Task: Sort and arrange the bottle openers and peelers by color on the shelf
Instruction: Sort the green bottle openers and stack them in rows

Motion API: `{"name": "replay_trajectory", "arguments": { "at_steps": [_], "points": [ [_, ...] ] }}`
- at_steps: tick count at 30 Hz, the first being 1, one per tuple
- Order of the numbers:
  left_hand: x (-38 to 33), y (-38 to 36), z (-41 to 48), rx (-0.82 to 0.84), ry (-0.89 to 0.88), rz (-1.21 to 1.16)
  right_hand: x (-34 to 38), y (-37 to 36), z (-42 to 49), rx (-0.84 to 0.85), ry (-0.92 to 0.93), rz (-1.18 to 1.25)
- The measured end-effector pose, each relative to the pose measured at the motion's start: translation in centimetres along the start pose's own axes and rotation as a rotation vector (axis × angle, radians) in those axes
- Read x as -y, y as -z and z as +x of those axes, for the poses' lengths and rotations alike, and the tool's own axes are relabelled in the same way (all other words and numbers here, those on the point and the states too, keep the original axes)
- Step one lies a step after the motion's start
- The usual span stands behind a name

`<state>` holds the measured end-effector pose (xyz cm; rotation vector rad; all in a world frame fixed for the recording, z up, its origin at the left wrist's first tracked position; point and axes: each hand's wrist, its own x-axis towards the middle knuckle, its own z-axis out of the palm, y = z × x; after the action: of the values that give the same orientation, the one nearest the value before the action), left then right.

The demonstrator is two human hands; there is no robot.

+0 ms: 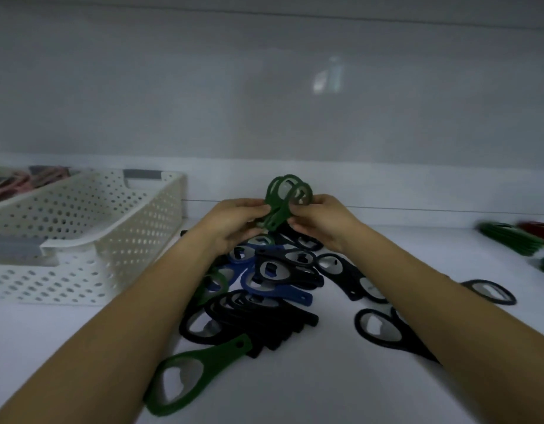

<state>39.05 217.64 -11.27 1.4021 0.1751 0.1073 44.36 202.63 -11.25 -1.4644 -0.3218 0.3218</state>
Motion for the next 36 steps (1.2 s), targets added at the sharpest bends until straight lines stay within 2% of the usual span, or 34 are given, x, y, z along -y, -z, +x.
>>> {"name": "replay_trajectory", "arguments": {
  "at_steps": [6,9,11,13,15,16,18,21,23,27,32,36],
  "points": [
    [0.0,-0.1,-0.5,0.160,0.049,0.097,0.1,-0.7,0.6,0.152,0.036,0.057],
    [-0.2,-0.2,-0.5,0.178,0.024,0.088,0.0,-1.4,1.0,0.117,0.103,-0.053],
    [-0.4,0.0,-0.3,0.106,-0.023,0.086,-0.8,-1.7,1.3,0.030,0.197,-0.265],
    [-0.4,0.5,0.1,-0.028,-0.061,0.118,-1.9,-1.6,1.4,-0.013,0.360,-0.613],
    [-0.3,1.2,0.5,-0.151,-0.096,0.134,-3.1,-1.3,1.9,0.119,0.473,-0.974],
    [-0.3,1.6,0.7,-0.191,-0.113,0.128,-3.6,-1.3,2.2,0.212,0.467,-1.137],
    [-0.3,2.2,0.9,-0.242,-0.117,0.122,-3.9,-1.3,2.6,0.338,0.339,-1.336],
    [-0.2,2.8,0.9,-0.272,-0.077,0.182,-3.1,-1.3,2.4,0.407,0.162,-1.256],
    [0.0,3.0,0.9,-0.244,-0.053,0.279,-2.8,-1.1,2.2,0.430,0.142,-1.182],
    [0.2,3.4,0.9,-0.185,-0.011,0.371,-3.2,-0.8,1.5,0.380,0.230,-0.946],
    [0.1,3.9,0.8,-0.147,0.007,0.328,-3.5,-0.3,1.0,0.121,0.399,-0.690],
    [-0.3,3.9,0.3,-0.102,-0.015,0.279,-2.2,0.0,0.1,0.122,0.411,-0.366]
  ]
}}
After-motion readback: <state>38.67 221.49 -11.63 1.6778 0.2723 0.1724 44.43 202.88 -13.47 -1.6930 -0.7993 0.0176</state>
